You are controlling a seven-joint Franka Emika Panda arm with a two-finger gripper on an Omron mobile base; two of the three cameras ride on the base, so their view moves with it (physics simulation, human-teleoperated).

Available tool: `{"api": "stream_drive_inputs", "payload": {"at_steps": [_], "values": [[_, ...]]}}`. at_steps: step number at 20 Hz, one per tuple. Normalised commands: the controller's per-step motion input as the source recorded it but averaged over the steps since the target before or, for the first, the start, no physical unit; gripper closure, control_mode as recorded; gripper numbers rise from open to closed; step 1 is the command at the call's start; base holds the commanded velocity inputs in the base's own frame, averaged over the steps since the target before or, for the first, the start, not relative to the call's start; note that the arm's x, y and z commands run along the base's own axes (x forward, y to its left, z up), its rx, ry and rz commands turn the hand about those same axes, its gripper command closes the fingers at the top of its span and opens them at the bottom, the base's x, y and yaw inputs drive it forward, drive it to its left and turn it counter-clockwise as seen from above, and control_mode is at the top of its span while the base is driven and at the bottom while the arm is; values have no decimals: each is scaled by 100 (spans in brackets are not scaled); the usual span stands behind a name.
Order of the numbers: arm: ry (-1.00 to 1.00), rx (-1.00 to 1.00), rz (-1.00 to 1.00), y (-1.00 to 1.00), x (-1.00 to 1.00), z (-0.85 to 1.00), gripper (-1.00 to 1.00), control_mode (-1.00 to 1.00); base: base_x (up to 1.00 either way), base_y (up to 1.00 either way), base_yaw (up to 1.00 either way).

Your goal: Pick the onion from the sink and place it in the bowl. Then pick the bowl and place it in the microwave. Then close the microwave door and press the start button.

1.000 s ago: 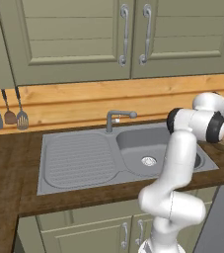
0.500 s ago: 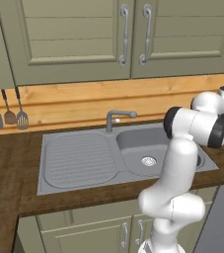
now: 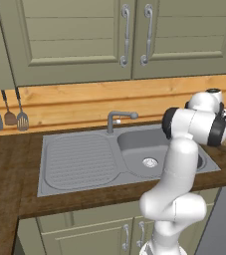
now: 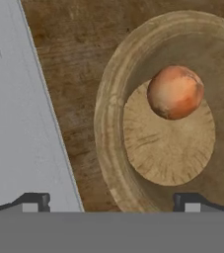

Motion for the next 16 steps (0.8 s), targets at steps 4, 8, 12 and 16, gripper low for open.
{"api": "stream_drive_inputs", "payload": {"at_steps": [4, 8, 12, 16], "values": [[16, 0, 14, -8, 36, -15, -100, -100, 0, 0, 0], [9, 0, 12, -25, 27, -24, -100, -100, 0, 0, 0], [8, 0, 10, -27, 28, -36, -100, -100, 0, 0, 0], [7, 0, 9, -20, 15, -32, -100, -100, 0, 0, 0]]}}
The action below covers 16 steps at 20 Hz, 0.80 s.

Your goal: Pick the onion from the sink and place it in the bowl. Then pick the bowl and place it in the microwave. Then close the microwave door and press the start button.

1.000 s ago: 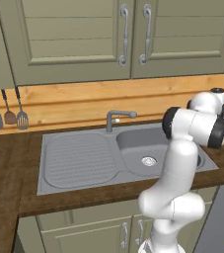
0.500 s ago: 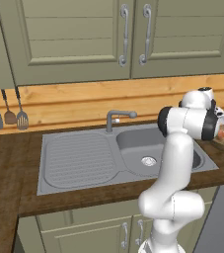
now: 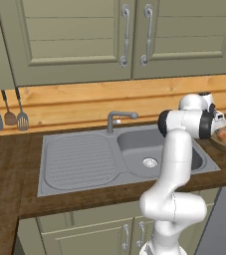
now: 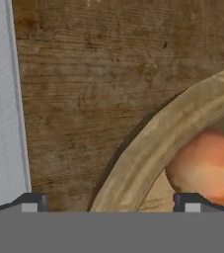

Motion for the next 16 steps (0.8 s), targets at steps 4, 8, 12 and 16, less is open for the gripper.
{"api": "stream_drive_inputs", "payload": {"at_steps": [4, 8, 12, 16], "values": [[6, 0, 7, -6, 4, -35, 100, -100, 0, 0, 0], [1, 0, 3, 0, -6, -21, 100, -100, 0, 0, 0], [0, 0, 0, 0, -25, -7, 100, -100, 0, 0, 0], [-1, 0, 3, 0, -32, 0, 100, -100, 0, 0, 0]]}}
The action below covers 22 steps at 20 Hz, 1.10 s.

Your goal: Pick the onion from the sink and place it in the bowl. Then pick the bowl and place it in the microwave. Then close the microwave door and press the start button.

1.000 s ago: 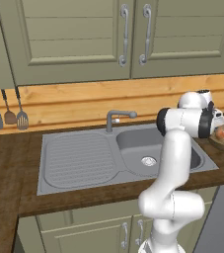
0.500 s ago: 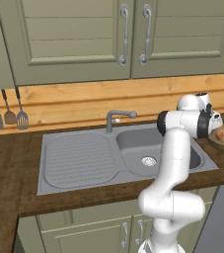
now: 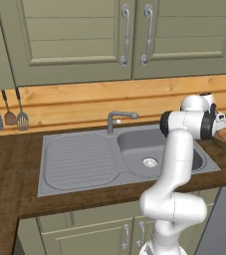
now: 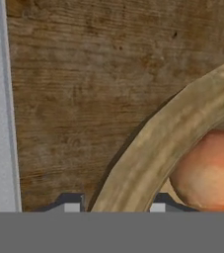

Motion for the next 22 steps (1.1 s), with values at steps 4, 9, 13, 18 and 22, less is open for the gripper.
{"api": "stream_drive_inputs", "payload": {"at_steps": [4, 9, 13, 18, 22], "values": [[-4, -9, 23, 12, -52, 24, 100, -100, 0, 0, 0], [-4, -9, 32, 2, -64, 46, 100, -100, 0, 0, 0], [0, -1, 44, 3, -83, 38, 100, -100, 0, 0, 0], [0, 4, 50, 9, -80, 58, 100, -100, 0, 0, 0], [4, 11, 55, 4, -81, 72, 100, -100, 0, 0, 0]]}}
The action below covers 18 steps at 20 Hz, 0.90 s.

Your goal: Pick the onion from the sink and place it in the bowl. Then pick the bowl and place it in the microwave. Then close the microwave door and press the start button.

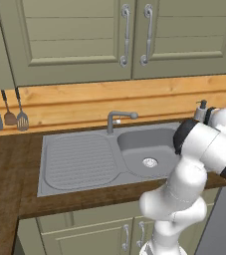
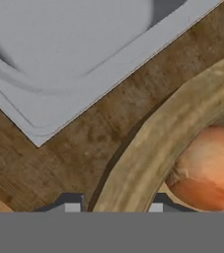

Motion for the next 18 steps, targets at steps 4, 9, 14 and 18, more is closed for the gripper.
{"api": "stream_drive_inputs", "payload": {"at_steps": [4, 9, 14, 18], "values": [[8, 8, 57, 35, -70, 62, 100, -100, 0, 0, 0], [0, -1, 62, 68, -49, 45, 100, -100, 0, 0, 0], [-1, 0, 49, 79, -37, 59, 100, -100, 0, 0, 0], [-11, -1, 25, 58, -22, 60, 100, -100, 0, 0, 0]]}}
